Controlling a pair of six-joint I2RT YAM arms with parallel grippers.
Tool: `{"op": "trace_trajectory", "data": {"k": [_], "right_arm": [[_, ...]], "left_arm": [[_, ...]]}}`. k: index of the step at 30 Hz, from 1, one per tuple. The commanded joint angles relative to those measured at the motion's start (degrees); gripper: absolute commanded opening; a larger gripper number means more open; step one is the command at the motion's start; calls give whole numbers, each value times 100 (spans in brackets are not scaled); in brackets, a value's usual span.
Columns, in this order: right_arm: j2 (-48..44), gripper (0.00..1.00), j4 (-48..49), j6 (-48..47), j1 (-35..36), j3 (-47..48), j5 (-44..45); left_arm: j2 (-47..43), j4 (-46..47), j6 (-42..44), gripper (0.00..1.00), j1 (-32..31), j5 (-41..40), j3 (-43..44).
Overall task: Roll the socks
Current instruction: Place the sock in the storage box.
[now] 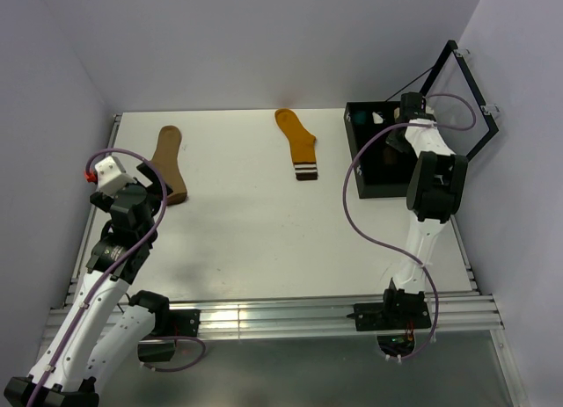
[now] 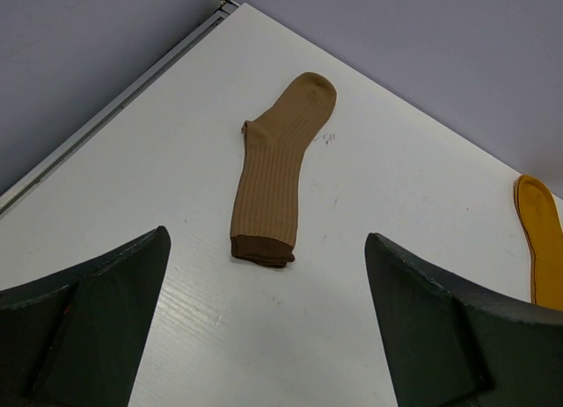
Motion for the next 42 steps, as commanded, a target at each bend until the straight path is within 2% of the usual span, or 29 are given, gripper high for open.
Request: {"op": "trace_trajectory", "data": {"k": [1,10,16,20,23,25,28,37,42], "right_arm": [[396,0,-888,-10,-65,365,-157],[739,1,-1363,16,-153,613,-174],[932,10,-1564,-19,-206,1007,-95],[1056,32,-1522,-185,-215,1246,-446],[601,40,-996,-186,-215,738,-631],[266,43,-479,-168,-206,228,-719],[-288,46,-177,-186,-215,-55,-754],[-1027,46,148,-177,-188,-301,-658],[-948,35,350,-133,-188,-485,-526]], "left_arm": [[-32,161,126,99,9,50,-4],[4,179,126,99,9,68,-12],[21,188,135,98,9,94,-21],[12,188,144,99,9,94,-13],[12,179,144,98,9,94,-21],[4,179,126,98,9,94,-21],[21,188,135,98,9,112,-21],[-31,161,118,98,9,85,-21],[-58,153,126,98,9,94,-21]]}}
